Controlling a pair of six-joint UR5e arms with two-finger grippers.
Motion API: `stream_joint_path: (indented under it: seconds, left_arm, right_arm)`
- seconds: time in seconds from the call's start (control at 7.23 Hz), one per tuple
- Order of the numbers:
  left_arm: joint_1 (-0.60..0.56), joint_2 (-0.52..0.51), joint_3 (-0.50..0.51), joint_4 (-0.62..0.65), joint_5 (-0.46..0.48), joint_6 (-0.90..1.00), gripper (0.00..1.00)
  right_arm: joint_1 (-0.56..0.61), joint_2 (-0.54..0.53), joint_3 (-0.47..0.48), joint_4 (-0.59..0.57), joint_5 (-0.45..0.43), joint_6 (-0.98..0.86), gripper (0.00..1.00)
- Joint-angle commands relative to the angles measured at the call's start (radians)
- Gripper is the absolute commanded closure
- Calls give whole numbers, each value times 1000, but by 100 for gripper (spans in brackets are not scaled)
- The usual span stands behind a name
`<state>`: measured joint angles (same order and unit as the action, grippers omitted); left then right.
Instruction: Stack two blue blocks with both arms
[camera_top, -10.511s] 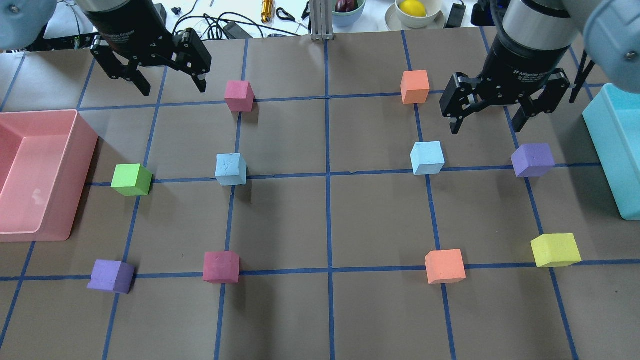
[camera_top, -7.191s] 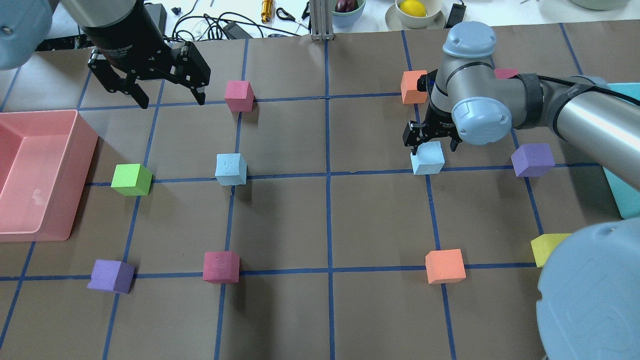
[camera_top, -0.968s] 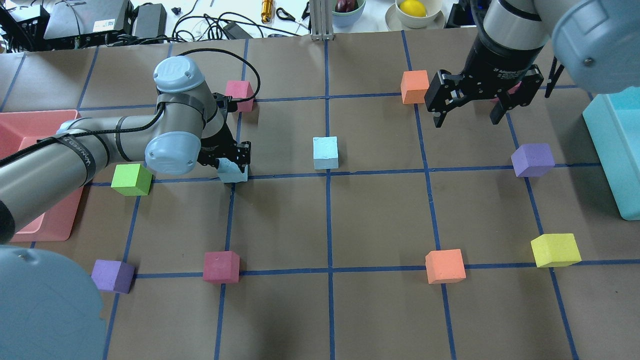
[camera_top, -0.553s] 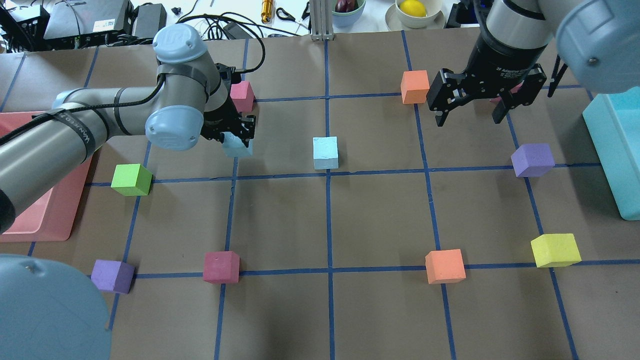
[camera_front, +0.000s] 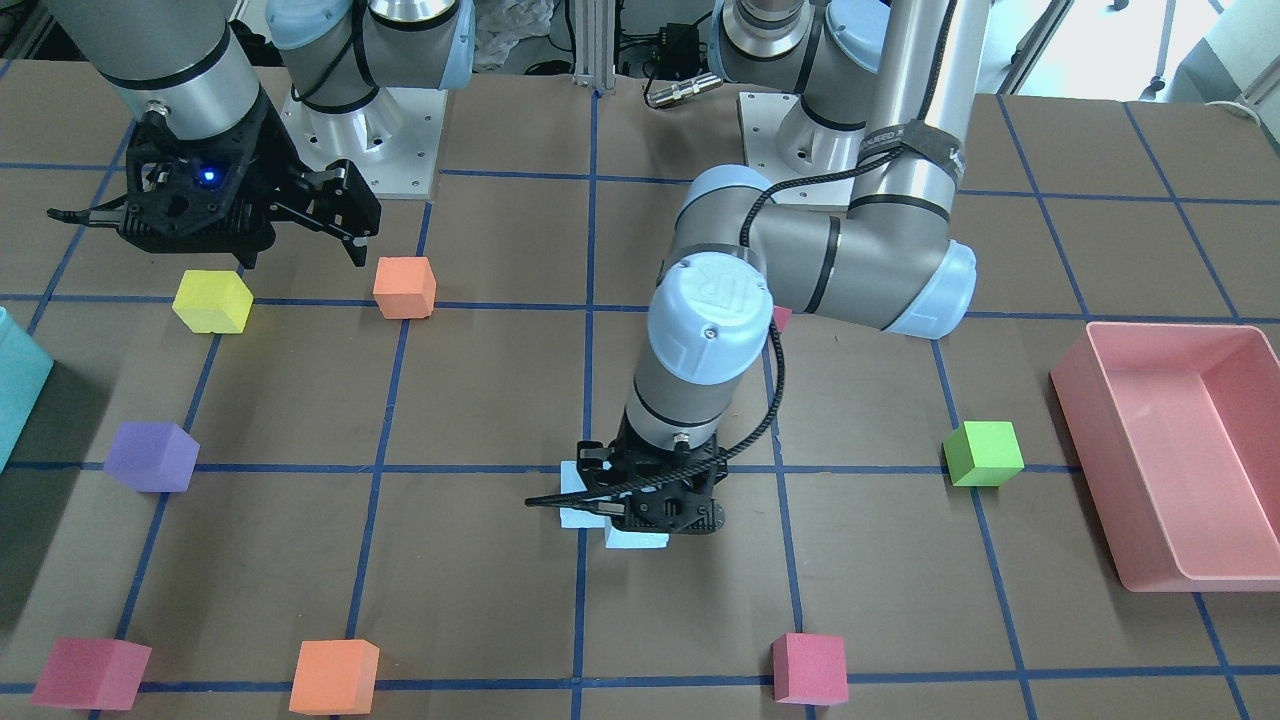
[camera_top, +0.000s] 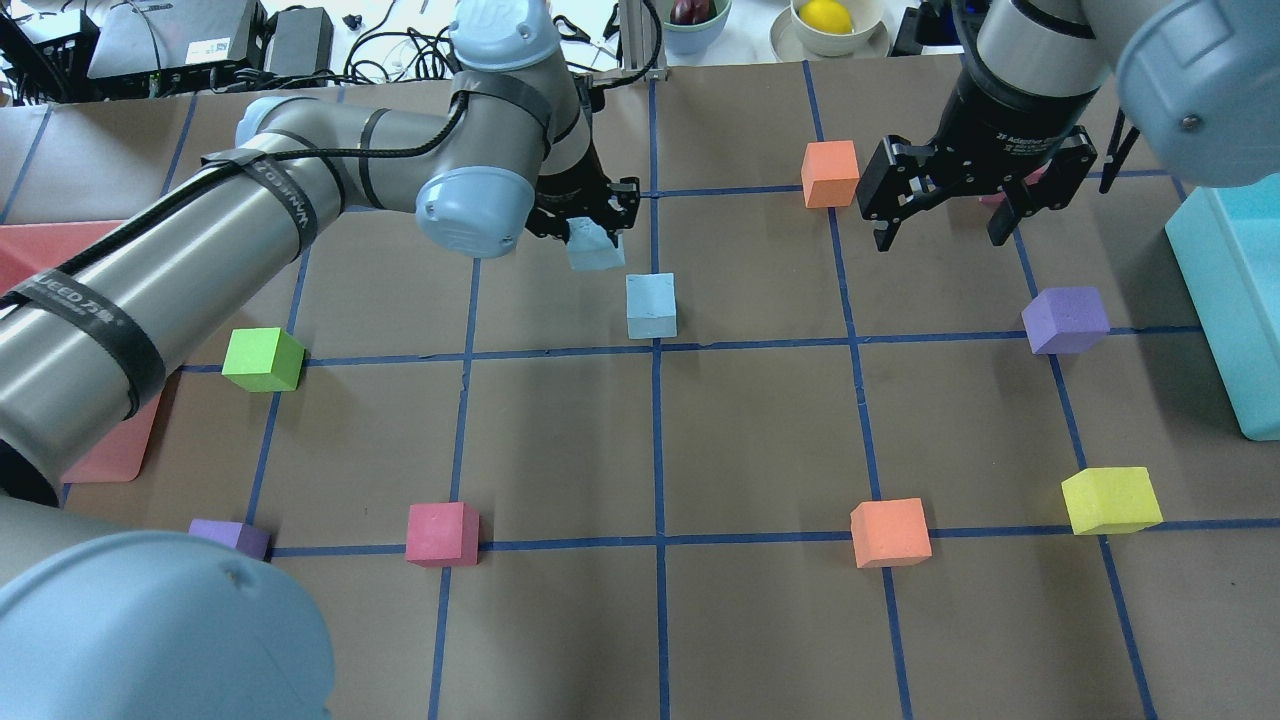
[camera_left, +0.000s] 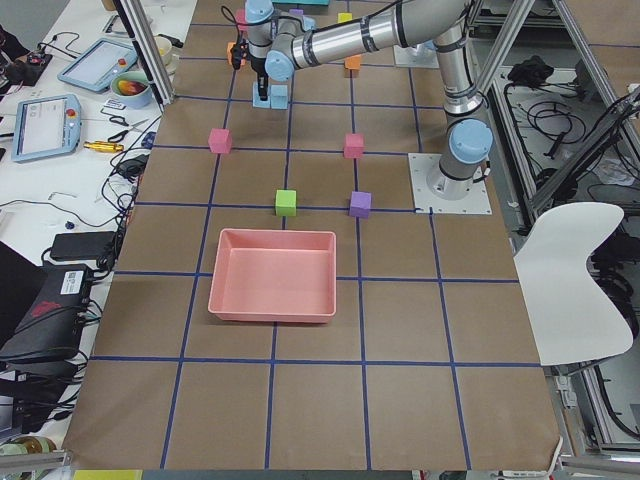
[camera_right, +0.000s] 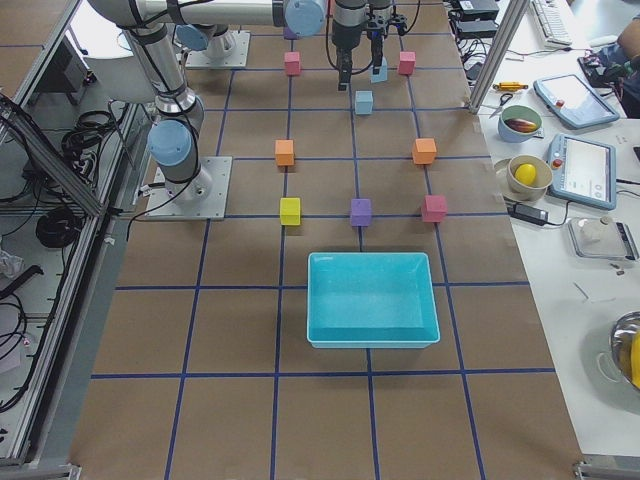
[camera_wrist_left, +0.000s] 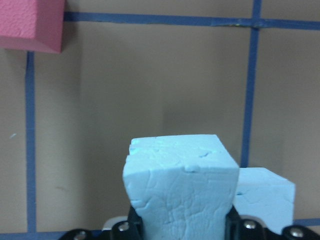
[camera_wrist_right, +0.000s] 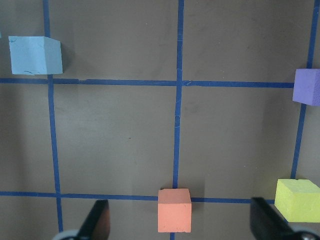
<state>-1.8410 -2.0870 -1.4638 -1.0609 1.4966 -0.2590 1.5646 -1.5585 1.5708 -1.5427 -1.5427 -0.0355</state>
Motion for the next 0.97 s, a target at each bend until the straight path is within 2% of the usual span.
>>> stream_joint_path:
  seconds: [0.0,0.28,0.83]
  left_arm:
    - [-49,-31,7,-5,-1,-14,100]
    - [-60,-34,-6,-8,-4,-14,100]
    - [-81,-12,3,-77,5,-5,100]
  right_arm:
    - [0,0,2,-2,0,-6,0]
    - [-1,0,2,-4,-30,-11,0]
    - [0,0,2,-3,-28,-9,0]
